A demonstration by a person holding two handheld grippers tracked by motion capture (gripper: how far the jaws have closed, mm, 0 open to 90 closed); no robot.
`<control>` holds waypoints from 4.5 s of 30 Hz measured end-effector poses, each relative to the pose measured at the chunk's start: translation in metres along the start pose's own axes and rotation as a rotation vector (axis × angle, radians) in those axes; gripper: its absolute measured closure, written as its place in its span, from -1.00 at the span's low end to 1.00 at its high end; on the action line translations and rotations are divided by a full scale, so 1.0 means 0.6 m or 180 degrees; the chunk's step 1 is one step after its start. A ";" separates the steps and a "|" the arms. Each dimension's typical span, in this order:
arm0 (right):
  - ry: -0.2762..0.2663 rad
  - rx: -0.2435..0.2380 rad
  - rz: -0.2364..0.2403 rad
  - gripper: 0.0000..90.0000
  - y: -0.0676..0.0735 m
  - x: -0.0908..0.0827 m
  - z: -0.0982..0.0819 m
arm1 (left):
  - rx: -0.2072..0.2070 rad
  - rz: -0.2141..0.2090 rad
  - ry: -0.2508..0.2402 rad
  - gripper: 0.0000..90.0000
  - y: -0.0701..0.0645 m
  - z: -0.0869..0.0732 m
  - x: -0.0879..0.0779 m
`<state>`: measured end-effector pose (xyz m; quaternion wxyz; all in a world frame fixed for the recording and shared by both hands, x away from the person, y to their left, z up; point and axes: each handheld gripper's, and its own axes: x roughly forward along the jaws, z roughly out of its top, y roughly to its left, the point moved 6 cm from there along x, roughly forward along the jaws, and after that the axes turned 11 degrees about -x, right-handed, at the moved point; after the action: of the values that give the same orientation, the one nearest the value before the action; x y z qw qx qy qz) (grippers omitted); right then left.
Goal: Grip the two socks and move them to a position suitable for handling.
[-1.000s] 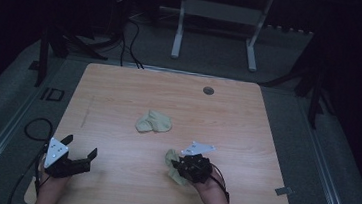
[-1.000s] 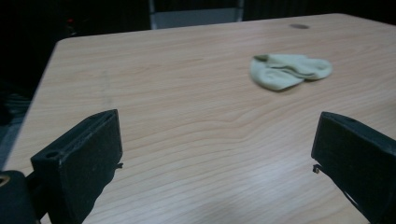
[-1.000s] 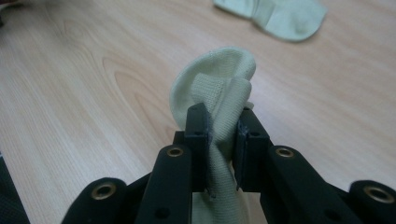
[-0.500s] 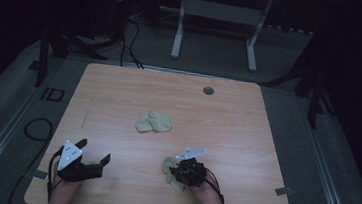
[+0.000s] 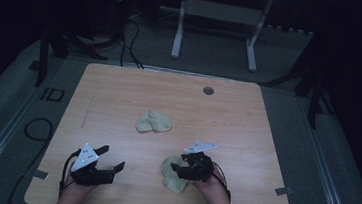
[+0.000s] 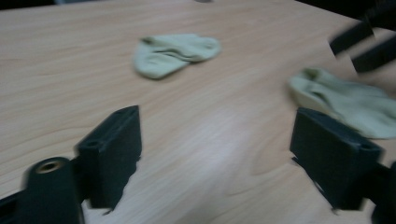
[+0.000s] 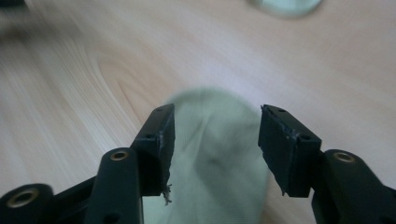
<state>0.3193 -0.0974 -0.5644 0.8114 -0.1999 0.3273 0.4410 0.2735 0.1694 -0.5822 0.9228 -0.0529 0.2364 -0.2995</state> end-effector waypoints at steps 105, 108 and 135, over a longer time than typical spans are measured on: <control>0.0462 0.0216 -0.0683 0.99 -0.126 -0.064 -0.151 | 0.0959 -0.0877 0.1220 0.98 -0.154 0.005 0.224; 0.0415 0.0305 -0.0672 0.99 -0.129 -0.072 -0.161 | 0.0987 -0.0906 0.1234 0.98 -0.161 0.005 0.227; 0.0105 0.0406 -0.0648 0.23 -0.142 -0.097 -0.115 | 0.0592 -0.0904 0.0893 0.24 -0.145 0.040 0.168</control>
<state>0.3439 -0.2189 -0.5687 0.8576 -0.1872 0.3460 0.3313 0.3100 0.0393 -0.5811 0.8304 0.0419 0.3240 -0.4514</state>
